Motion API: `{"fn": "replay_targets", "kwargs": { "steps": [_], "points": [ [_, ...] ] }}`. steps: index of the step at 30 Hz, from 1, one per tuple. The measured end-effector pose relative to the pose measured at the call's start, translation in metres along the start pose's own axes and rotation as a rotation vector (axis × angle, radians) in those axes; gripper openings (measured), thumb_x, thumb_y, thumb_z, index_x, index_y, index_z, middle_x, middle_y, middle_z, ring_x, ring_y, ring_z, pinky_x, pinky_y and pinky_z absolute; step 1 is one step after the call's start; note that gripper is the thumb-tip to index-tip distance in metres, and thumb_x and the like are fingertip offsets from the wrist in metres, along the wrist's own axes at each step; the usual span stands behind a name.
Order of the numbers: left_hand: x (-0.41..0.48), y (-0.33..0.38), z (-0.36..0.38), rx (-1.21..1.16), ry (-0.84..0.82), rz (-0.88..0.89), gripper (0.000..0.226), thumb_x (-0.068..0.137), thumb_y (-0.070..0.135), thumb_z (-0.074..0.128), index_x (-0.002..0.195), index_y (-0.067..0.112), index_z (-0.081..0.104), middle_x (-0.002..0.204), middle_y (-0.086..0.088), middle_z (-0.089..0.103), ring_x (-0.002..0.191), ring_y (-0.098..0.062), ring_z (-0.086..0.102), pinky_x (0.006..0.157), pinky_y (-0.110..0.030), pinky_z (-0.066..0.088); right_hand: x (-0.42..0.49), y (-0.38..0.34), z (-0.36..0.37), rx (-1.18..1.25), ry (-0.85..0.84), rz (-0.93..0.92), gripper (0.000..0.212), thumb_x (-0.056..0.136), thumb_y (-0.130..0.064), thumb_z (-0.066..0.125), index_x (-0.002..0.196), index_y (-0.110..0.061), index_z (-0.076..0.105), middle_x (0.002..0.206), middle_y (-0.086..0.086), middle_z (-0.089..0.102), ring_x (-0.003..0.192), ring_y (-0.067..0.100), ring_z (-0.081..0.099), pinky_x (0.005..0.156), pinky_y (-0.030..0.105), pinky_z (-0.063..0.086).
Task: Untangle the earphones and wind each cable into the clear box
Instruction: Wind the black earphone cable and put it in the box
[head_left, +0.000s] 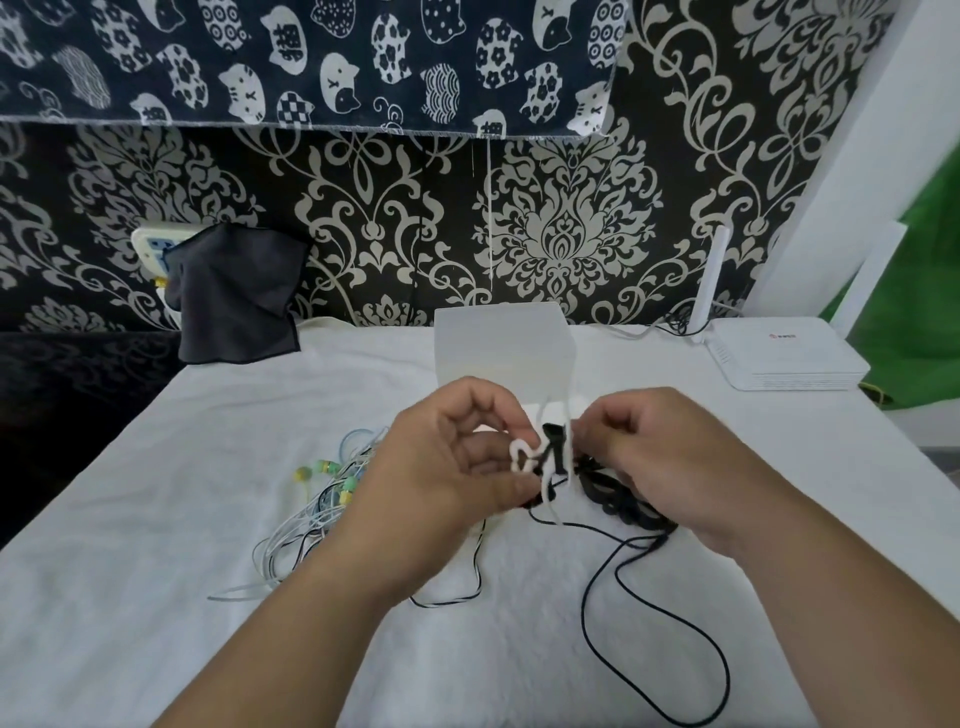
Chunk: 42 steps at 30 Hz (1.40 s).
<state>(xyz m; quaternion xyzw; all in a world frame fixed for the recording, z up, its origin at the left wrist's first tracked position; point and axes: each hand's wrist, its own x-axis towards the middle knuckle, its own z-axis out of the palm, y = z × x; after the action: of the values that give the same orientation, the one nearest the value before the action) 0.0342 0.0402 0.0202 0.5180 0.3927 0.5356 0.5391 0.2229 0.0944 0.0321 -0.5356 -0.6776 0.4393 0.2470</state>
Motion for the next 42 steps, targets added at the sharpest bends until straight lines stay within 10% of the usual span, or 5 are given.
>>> {"fn": "replay_targets", "kwargs": {
  "steps": [10, 24, 32, 42],
  "points": [
    [0.004, -0.004, -0.007, 0.079, 0.415, 0.047, 0.037, 0.075, -0.023, 0.067, 0.093, 0.008, 0.061, 0.082, -0.001, 0.069, 0.067, -0.013, 0.065, 0.065, -0.023, 0.055, -0.010, -0.008, 0.019, 0.168, -0.414, 0.069, 0.034, 0.105, -0.020, 0.045, 0.083, -0.007, 0.068, 0.056, -0.001, 0.041, 0.050, 0.012, 0.031, 0.046, 0.019, 0.026],
    [-0.003, -0.009, 0.006, 0.856, 0.282, 0.136, 0.040, 0.072, 0.001, 0.080, 0.085, 0.034, 0.060, 0.083, 0.019, 0.064, 0.083, -0.002, 0.061, 0.070, -0.009, 0.045, -0.013, -0.017, 0.004, 0.205, -0.297, -0.069, 0.021, 0.095, -0.013, 0.061, 0.088, 0.005, 0.070, 0.053, 0.000, 0.049, 0.042, 0.006, 0.036, 0.042, 0.015, 0.029],
    [-0.003, -0.002, 0.007, 0.581, 0.088, -0.005, 0.042, 0.072, -0.011, 0.077, 0.086, 0.026, 0.063, 0.083, 0.008, 0.070, 0.077, -0.008, 0.067, 0.073, -0.015, 0.050, -0.003, -0.007, -0.007, -0.008, 0.195, -0.225, 0.010, 0.085, -0.017, 0.075, 0.077, -0.023, 0.075, 0.067, -0.011, 0.072, 0.060, 0.000, 0.063, 0.060, 0.012, 0.046],
    [0.001, -0.003, 0.002, -0.004, 0.164, 0.003, 0.035, 0.073, -0.028, 0.065, 0.094, 0.001, 0.059, 0.084, -0.009, 0.065, 0.071, -0.022, 0.067, 0.069, -0.034, 0.059, -0.004, 0.000, 0.007, -0.041, -0.283, 0.042, 0.036, 0.101, -0.031, 0.053, 0.071, -0.030, 0.073, 0.058, -0.007, 0.054, 0.053, 0.012, 0.041, 0.053, 0.024, 0.033]
  ]
}}
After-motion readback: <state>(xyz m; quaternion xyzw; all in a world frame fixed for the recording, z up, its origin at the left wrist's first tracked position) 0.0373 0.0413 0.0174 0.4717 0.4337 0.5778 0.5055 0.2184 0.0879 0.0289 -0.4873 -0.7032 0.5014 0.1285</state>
